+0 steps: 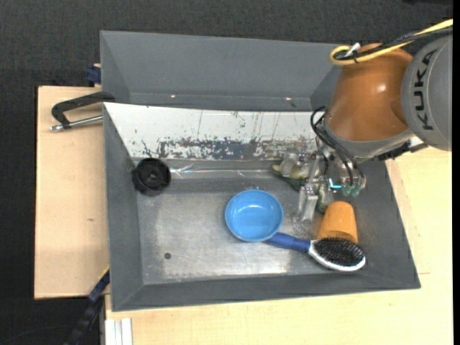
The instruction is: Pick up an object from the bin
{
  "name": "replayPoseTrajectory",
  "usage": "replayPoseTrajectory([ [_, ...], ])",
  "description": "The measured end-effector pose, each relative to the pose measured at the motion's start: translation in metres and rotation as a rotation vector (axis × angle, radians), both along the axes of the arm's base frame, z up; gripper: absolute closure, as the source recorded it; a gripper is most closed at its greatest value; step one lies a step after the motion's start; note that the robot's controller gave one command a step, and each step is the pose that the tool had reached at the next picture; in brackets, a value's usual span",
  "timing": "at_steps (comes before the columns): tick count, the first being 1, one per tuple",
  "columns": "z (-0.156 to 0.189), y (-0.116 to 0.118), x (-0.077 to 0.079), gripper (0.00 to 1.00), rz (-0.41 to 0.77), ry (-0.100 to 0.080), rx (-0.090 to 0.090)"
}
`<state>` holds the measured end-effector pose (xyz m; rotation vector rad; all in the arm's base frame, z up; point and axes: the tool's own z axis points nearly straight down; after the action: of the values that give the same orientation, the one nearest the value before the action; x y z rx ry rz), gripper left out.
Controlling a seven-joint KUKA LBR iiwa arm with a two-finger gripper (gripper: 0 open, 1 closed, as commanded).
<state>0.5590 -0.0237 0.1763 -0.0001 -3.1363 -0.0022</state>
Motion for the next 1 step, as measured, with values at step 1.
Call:
replayPoseTrajectory([
  [1,-0.1023,0.0468,-0.0595,0.0,0.183,-0.002,0.002],
])
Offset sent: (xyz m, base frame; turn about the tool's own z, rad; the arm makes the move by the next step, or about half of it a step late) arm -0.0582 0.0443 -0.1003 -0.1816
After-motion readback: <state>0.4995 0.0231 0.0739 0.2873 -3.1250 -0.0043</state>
